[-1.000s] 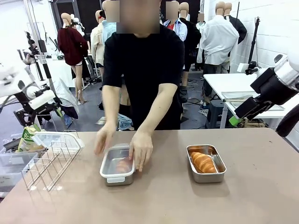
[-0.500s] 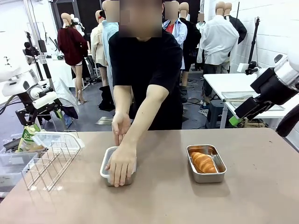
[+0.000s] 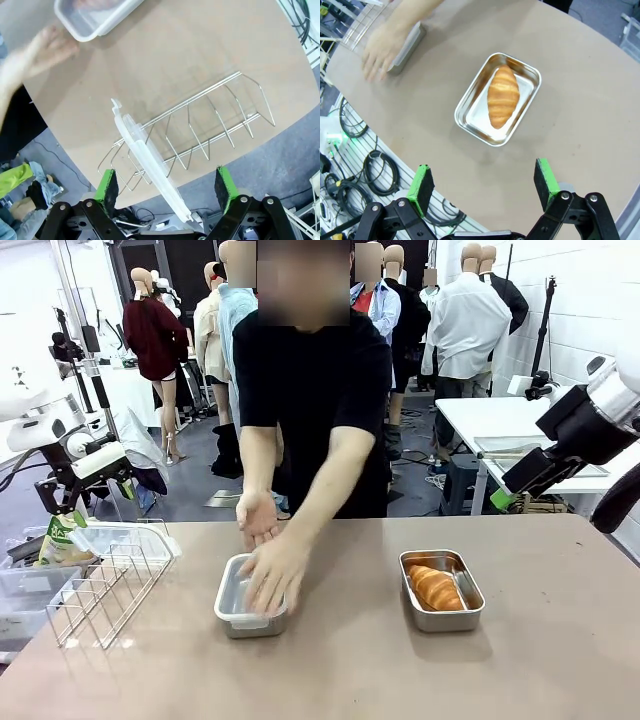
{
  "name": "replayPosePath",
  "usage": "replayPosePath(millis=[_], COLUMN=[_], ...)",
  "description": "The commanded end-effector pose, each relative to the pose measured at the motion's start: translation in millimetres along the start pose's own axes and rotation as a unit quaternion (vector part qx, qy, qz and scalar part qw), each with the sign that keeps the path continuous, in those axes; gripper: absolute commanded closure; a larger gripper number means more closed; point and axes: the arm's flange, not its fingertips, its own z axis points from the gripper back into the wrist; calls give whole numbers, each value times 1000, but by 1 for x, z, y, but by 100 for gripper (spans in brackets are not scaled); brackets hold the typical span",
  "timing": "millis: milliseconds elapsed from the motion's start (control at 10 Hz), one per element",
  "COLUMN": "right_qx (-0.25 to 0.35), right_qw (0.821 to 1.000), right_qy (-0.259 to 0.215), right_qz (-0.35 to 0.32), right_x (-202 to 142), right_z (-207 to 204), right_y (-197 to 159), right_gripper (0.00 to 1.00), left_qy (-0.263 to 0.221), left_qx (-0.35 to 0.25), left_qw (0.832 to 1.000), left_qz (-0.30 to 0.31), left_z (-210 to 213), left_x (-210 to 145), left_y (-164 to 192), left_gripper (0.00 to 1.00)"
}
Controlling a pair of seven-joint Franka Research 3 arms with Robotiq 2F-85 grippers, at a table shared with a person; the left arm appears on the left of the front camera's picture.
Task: Place the bread in airtight containers.
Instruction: Pick up one Airtight Container lid and hand it to the human.
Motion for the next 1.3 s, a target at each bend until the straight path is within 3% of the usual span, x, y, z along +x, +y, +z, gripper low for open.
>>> replayPosePath(millis=[0,1200], right_qx=[7,7], right_qw=[1000,1000], right_qy=[-2,-2], right_qz=[-2,-2], right_x=[0,0], right_z=[-1,-1], right_y=[0,0], right_gripper=[0,0], left_qy=[-1,-1], left_qx=[5,5], left_qw=[1000,1000], left_qz=[0,0], left_z=[-1,-1], left_x=[-1,-1], left_y=[-1,-1], left_gripper=[0,0])
